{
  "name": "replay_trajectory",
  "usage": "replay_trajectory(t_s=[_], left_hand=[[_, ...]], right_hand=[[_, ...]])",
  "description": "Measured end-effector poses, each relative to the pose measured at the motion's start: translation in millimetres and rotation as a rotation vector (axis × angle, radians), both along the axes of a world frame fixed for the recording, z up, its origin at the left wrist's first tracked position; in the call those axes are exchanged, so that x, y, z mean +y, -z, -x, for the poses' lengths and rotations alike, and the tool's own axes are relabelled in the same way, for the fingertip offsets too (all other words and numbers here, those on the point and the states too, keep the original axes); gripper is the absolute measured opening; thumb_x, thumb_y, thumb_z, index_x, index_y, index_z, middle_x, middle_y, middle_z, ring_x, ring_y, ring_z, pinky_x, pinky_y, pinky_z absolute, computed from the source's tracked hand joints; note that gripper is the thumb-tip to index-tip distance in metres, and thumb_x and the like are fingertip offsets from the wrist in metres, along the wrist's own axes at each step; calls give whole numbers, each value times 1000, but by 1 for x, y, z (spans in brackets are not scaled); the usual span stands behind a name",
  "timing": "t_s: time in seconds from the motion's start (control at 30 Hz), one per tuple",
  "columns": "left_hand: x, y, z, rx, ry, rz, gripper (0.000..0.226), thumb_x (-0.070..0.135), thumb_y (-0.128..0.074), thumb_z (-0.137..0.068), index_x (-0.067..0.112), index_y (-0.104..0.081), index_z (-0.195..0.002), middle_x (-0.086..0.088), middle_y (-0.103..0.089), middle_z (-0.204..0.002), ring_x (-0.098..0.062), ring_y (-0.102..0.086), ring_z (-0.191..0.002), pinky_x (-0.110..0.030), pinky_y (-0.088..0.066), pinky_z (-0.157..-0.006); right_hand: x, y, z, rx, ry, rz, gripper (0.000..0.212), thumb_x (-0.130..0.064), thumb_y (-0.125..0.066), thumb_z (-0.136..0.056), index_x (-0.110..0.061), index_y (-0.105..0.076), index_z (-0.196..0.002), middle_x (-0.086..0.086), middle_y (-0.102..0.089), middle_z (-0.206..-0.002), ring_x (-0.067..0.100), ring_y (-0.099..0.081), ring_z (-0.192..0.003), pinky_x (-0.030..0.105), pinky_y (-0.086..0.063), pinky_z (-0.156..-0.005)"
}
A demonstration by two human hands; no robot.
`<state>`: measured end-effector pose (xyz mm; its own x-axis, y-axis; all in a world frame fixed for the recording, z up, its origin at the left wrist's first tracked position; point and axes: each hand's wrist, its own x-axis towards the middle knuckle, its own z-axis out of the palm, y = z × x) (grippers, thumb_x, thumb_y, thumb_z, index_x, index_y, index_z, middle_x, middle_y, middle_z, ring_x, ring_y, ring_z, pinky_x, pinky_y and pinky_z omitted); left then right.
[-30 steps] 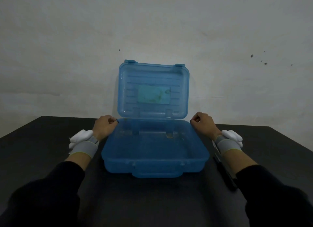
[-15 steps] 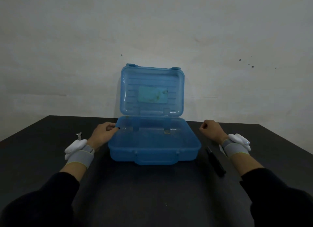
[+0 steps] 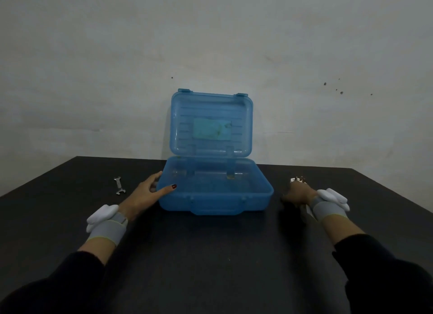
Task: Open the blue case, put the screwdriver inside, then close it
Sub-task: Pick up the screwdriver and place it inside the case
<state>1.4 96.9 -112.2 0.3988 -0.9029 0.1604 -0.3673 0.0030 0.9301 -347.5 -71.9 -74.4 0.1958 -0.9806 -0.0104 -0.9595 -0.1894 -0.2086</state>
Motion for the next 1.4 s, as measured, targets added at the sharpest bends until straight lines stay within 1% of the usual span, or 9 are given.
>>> replay_trajectory(t_s=[0.17,0.37,0.5,0.67,0.87,0.97,1.13,1.23,1.4], left_hand=[[6,12,1,-7,5,20,86,33,-73,-73,22,-26,-144,-2,-47,-136,-16,-47,-118,-31,-40,-99],[7,18,3,32,-11,43,89,37,-74,-70,26,-25,-144,-6,-43,-142,-21,-43,-128,-39,-38,-106],[6,21,5,52,-15,68,86,35,-74,-71,26,-27,-143,-5,-44,-140,-17,-44,-122,-34,-39,-101],[6,25,5,56,-32,119,82,32,-74,-72,25,-31,-141,1,-48,-131,-13,-47,-115,-29,-40,-95],[6,24,5,52,-37,133,84,37,-76,-66,27,-34,-138,5,-49,-125,-14,-49,-115,-29,-42,-93],[6,24,5,58,-25,122,95,48,-75,-55,28,-34,-138,5,-50,-125,-14,-50,-114,-31,-43,-95],[8,26,3,70,-1,112,100,54,-74,-51,30,-32,-139,9,-48,-126,-12,-48,-116,-32,-42,-97],[7,26,4,82,6,117,100,52,-74,-51,30,-31,-139,10,-48,-124,-8,-48,-112,-26,-42,-91],[5,27,4,103,23,119,90,40,-74,-64,32,-28,-141,17,-45,-120,3,-46,-104,-12,-40,-79]], right_hand=[[8,0,-3,-18,24,-31,45,-25,-50,-94,3,-50,-128,17,-52,-137,26,-50,-126,28,-40,-104],[8,2,-5,-6,34,-9,43,-24,-48,-95,4,-49,-128,18,-53,-135,27,-52,-125,29,-42,-102],[1,1,-6,-18,55,39,44,-25,-55,-90,3,-53,-124,20,-53,-134,31,-51,-125,34,-41,-104],[-9,-9,-14,-146,38,98,39,-25,-58,-88,5,-59,-113,24,-62,-122,36,-58,-114,37,-47,-92],[-11,-26,-34,-345,-71,237,27,-20,-58,-87,3,-64,-100,23,-66,-111,36,-61,-103,32,-46,-83],[-9,-33,-51,-405,-163,258,23,-16,-58,-85,1,-67,-98,22,-68,-107,34,-62,-98,26,-40,-75],[0,-38,-78,-313,-370,162,23,-9,-60,-85,-2,-67,-106,21,-65,-114,22,-53,-88,21,-35,-74],[6,-36,-93,-209,-483,114,26,-9,-59,-86,-1,-66,-110,19,-65,-116,26,-57,-97,21,-37,-77],[14,-28,-119,-50,-588,37,30,-6,-56,-88,-1,-63,-117,19,-64,-120,31,-58,-112,31,-44,-92]])
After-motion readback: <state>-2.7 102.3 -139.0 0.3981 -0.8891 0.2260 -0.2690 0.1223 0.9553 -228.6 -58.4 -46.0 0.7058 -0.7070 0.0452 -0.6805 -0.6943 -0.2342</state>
